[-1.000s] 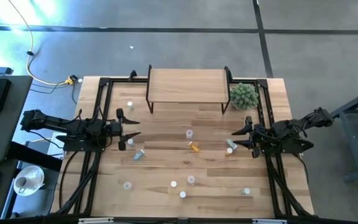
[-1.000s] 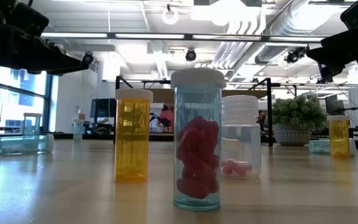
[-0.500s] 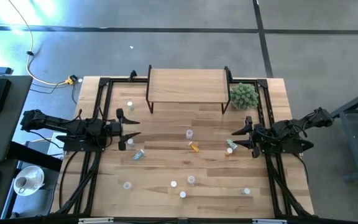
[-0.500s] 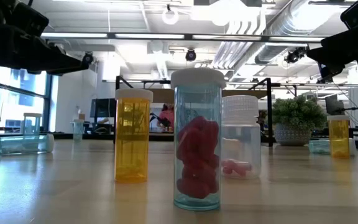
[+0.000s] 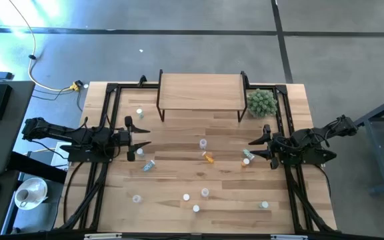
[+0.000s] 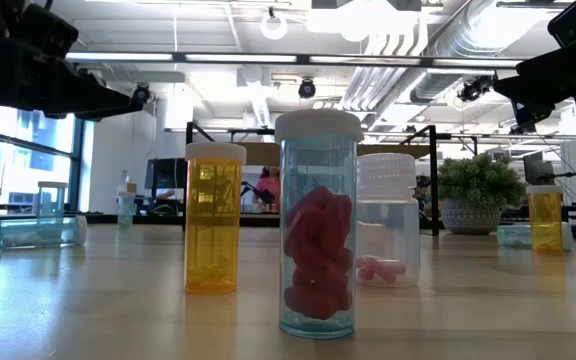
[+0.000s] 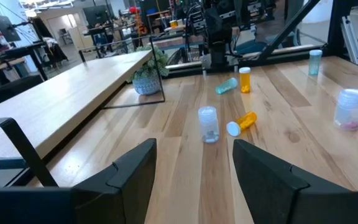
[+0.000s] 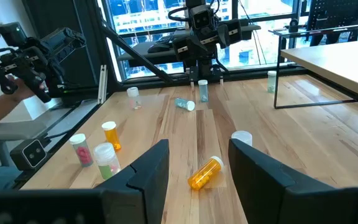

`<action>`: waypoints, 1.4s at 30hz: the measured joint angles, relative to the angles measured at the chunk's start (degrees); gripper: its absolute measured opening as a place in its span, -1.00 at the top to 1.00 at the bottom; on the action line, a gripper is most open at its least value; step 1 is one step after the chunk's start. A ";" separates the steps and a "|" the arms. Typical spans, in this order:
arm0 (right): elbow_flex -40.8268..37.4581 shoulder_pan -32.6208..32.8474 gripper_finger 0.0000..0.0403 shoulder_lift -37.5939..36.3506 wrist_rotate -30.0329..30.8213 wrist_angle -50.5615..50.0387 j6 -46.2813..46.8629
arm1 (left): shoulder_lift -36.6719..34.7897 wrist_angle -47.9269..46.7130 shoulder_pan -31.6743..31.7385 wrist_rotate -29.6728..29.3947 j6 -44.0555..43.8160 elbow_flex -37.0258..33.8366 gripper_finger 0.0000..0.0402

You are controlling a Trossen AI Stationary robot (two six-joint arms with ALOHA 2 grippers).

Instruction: Pick and place medicine bottles onto shelf by color

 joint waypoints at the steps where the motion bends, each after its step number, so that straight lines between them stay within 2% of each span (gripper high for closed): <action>1: -0.01 0.00 0.22 0.00 -0.01 0.00 0.00 | -0.01 0.37 0.00 0.00 0.00 0.00 -0.01; 36: 0.00 0.00 0.22 0.01 0.00 0.00 0.00 | 0.00 0.81 0.00 -0.02 -0.06 0.00 -0.01; 42: -0.01 0.00 0.22 0.00 0.00 0.02 0.00 | 0.00 0.84 0.00 -0.02 -4.31 0.00 -0.01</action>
